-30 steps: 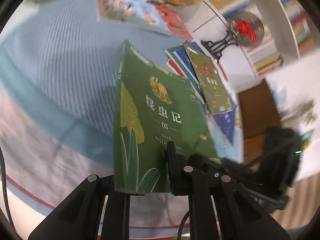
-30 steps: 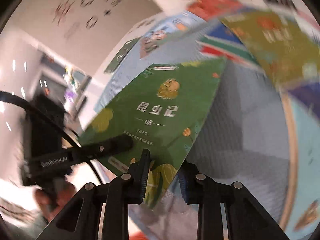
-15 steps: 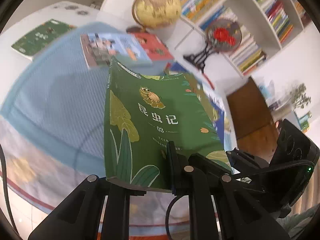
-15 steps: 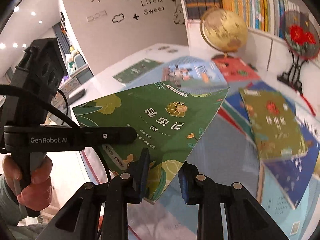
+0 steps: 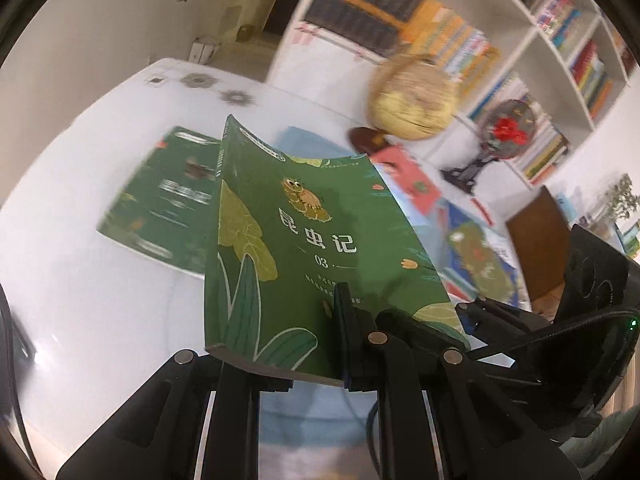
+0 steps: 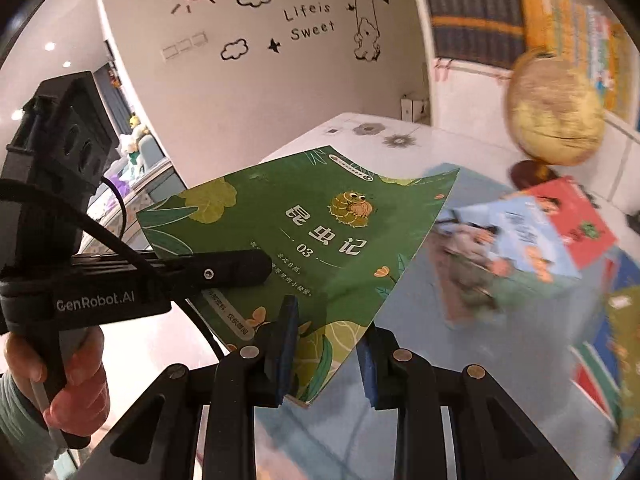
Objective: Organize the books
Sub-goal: 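Carry the dark green book onto the white table with both grippers and release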
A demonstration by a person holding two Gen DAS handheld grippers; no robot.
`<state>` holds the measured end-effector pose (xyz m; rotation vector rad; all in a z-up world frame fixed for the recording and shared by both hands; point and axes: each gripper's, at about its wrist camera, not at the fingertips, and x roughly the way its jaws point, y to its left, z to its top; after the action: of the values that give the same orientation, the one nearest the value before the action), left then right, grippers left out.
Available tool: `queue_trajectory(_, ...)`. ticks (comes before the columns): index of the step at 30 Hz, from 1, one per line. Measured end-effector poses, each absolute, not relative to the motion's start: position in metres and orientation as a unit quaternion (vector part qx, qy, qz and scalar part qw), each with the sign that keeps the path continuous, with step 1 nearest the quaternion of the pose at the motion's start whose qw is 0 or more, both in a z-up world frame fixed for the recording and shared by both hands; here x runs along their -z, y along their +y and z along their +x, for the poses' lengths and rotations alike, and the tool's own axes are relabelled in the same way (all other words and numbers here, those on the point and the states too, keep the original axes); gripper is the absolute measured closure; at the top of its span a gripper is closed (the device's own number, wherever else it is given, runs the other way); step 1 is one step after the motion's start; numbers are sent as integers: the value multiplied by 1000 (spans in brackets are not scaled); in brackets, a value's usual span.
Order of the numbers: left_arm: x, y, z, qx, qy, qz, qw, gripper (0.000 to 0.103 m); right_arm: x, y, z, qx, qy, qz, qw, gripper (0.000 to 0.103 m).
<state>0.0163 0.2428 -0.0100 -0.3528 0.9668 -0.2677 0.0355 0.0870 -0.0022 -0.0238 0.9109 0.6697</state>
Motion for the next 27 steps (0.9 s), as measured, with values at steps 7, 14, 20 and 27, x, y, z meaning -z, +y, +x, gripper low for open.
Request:
queue_trajectory(7, 48, 312, 89, 146, 490, -168, 843, 90, 36, 162, 101, -273, 462, 9, 844, 76)
queue_trajectory(14, 88, 340, 133, 171, 518, -203, 813, 88, 63, 183, 137, -230, 493, 20, 839, 76)
queue_trajectory(20, 105, 350, 145, 160, 552, -202, 793, 79, 79, 195, 138, -211, 511, 32, 833, 76)
queue_trajectory(27, 121, 367, 135, 125, 589, -189, 776, 68, 99, 201, 145, -204, 535, 37, 819, 76)
